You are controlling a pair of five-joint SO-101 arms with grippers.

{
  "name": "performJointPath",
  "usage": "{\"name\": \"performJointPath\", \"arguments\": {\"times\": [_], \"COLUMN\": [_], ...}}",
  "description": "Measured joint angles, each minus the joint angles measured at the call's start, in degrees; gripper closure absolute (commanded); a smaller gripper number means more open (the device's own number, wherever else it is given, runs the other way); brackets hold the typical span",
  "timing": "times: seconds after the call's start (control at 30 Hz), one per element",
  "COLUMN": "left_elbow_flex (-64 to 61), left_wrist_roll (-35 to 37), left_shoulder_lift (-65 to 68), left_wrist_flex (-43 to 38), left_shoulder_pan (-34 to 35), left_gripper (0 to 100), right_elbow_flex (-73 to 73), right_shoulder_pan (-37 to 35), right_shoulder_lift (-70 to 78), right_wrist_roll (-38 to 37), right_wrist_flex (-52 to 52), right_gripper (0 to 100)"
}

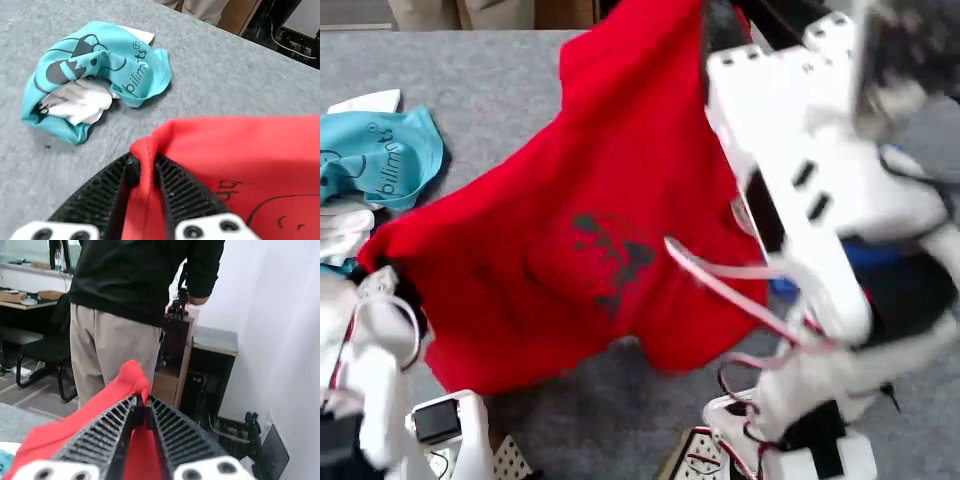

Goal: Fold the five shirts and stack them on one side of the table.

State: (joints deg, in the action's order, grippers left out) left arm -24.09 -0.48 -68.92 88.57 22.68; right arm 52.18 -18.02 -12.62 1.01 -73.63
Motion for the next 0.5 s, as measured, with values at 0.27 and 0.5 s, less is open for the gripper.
{"name": "performJointPath", "arguments": {"times": [0.27,0.5], "left_elbow_flex": [-20.66,-27.96], "left_wrist_roll": [0.0,3.43], "left_shoulder_lift": [2.02,16.7], "left_wrist_flex": [-29.8,-57.85], "left_shoulder_pan": [0.0,-0.09], "left_gripper": [98,98], "right_elbow_flex": [-0.09,-0.18], "right_shoulder_pan": [0.09,1.76], "right_shoulder_lift": [14.24,30.07], "right_wrist_roll": [1.93,2.55], "right_wrist_flex": [6.95,16.88], "right_gripper": [99.5,99.5]}}
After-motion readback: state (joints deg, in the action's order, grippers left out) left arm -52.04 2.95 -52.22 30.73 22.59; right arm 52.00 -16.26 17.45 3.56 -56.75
